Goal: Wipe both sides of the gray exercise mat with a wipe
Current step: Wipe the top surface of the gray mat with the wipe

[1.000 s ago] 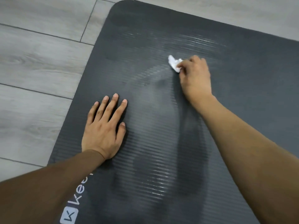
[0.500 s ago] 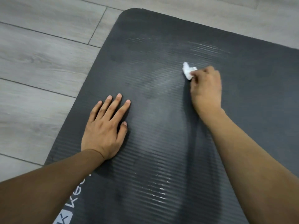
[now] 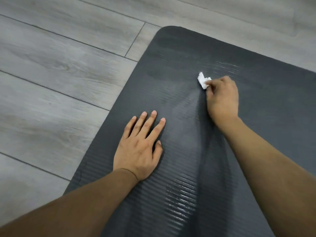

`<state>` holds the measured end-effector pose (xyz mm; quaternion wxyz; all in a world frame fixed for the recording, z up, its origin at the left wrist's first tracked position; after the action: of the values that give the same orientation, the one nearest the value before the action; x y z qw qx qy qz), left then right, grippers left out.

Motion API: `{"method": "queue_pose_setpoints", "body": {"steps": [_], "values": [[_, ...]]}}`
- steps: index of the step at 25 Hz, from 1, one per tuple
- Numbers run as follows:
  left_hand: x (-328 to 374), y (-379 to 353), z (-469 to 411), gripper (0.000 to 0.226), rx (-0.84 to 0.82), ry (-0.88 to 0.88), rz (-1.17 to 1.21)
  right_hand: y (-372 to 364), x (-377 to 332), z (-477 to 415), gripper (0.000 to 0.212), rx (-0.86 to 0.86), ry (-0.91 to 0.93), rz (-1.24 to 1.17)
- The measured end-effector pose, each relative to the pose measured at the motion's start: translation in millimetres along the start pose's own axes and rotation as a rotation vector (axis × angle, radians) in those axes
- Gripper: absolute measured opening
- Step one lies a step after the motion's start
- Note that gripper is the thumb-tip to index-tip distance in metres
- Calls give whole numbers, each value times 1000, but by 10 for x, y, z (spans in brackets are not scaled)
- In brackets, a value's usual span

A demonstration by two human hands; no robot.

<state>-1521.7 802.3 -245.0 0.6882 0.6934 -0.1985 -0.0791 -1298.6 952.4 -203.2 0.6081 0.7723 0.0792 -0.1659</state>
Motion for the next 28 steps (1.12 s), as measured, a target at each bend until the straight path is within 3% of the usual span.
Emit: {"method": "queue_pose_setpoints", "body": {"steps": [1, 2, 4, 6, 7, 8, 10, 11, 12, 16, 17, 18, 21, 22, 23, 26, 28], "values": [[2, -6, -7, 62, -1, -1, 2, -88, -150, -16, 25, -8, -94, -2], [5, -8, -5, 62, -11, 0, 1, -212, -474, 63, 25, -71, -15, -25], [13, 6, -1, 60, -29, 4, 10, -399, -1143, 406, 21, -269, 384, -110], [21, 9, 2, 60, -37, 10, 5, -452, -1307, 443, 20, -387, 709, -122], [23, 6, 9, 61, -48, 9, 3, -432, -1232, 252, 20, -355, 726, -80], [13, 3, 3, 62, -52, 7, 4, -430, -1086, -24, 21, -264, 630, -46], [0, 0, -1, 63, -57, 9, 7, -374, -772, -445, 22, -78, 222, -45], [-3, -8, -5, 64, -69, 10, 5, -421, -776, -434, 22, -48, 114, -49], [-2, -7, 1, 64, -82, 12, 2, -494, -973, -301, 20, -78, 152, -72], [-3, 4, -12, 64, -112, 12, 11, -663, -1707, 263, 13, -417, 830, -108], [-1, 6, -10, 65, -111, 6, 3, -678, -1681, 8, 14, -392, 829, -54], [-5, 8, -15, 66, -101, 2, -5, -703, -1596, -338, 17, -318, 712, 2], [9, 24, 1, 65, -78, -3, -11, -757, -1201, -1148, 27, -109, 163, 149], [7, 26, 2, 65, -72, -4, -10, -813, -1203, -1125, 28, -89, 89, 122], [2, 23, -1, 66, -70, -6, -8, -848, -1325, -969, 26, -98, 107, 64], [-24, 27, -10, 64, -58, -10, 2, -825, -1634, -91, 14, -235, 427, -124], [-34, 34, -16, 63, -46, -14, 0, -635, -1292, 110, 10, -221, 474, -159]]}}
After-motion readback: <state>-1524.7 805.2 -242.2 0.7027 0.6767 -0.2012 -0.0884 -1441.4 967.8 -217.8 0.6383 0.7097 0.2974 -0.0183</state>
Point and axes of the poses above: each hand's wrist, its own z-axis away from the middle knuckle, its own y-axis out of the back of the hand, x = y × z, the point moved 4 cm from there along -z, towards the middle knuckle, and after that the axes turned 9 degrees about -y, right-handed, at the moved point
